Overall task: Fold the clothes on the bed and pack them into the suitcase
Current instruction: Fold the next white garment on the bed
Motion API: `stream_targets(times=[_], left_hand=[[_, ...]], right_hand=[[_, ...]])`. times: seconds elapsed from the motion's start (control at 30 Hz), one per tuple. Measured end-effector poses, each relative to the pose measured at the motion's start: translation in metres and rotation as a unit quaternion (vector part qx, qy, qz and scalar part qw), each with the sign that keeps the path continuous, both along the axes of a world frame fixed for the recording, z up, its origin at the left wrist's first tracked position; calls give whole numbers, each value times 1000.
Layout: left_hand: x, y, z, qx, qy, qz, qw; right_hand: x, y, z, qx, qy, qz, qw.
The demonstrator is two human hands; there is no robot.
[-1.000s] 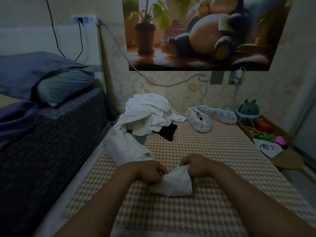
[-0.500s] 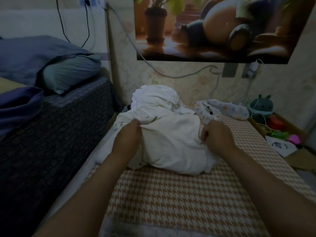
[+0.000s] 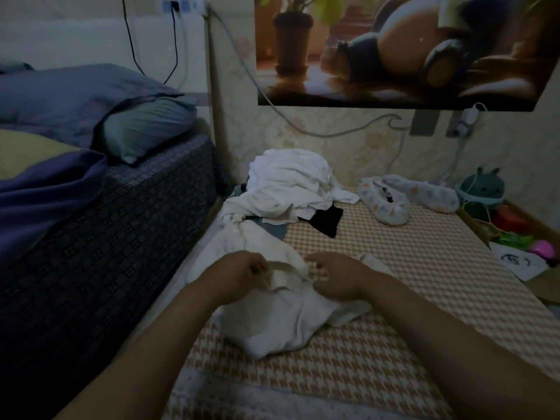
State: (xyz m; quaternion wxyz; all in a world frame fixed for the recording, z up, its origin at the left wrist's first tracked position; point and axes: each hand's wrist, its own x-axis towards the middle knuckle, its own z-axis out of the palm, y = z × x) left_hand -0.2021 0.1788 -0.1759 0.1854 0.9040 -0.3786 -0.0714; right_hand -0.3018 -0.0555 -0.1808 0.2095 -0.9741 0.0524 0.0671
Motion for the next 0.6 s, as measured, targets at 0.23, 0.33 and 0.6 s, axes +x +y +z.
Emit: stream_targets(times=[0.23,0.33,0.6], left_hand=[[11,-36,-26,109,-188,71,974],[23,-51,-16,63,-211,71,973],[61,-107,42,-185,-178,120,959]], right_hand=[[20,10,-8,-208,57,0,976],[30,-2,-9,-199,18,-7,980],[59,-67,23,67,-179,-167,967]])
